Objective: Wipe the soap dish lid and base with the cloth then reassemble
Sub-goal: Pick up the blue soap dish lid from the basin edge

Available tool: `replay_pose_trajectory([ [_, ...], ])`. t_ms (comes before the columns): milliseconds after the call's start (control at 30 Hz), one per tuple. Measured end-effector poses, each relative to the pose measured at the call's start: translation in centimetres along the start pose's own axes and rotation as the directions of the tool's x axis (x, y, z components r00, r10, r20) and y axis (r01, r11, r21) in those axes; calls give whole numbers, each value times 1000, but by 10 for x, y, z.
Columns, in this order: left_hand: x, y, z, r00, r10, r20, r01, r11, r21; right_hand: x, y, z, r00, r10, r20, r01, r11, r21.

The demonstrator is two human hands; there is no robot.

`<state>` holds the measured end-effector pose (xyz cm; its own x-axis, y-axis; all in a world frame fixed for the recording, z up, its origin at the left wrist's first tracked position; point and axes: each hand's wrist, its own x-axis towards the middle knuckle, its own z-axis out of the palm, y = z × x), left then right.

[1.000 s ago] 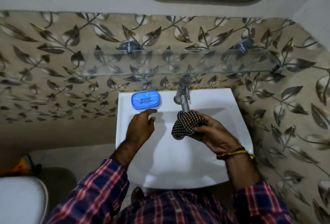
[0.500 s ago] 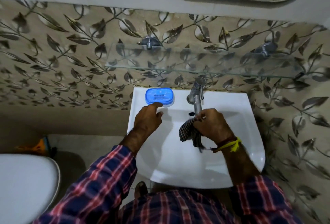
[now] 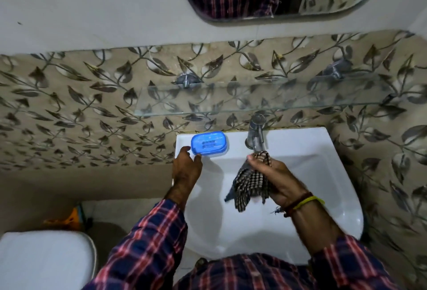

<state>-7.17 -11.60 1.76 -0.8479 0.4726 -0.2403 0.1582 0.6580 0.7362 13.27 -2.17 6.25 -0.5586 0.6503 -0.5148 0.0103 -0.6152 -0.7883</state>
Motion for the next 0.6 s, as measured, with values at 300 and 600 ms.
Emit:
replay_pose_trajectory([
  [300,20,-1,18,978,-206,-24,199,964,-178,13,-4,-10,987,152,52,-156,984,90],
  [600,48,-17,37,933,-357,-31,320,868,-379,42,-6,17,958,274,80,-286,918,274],
])
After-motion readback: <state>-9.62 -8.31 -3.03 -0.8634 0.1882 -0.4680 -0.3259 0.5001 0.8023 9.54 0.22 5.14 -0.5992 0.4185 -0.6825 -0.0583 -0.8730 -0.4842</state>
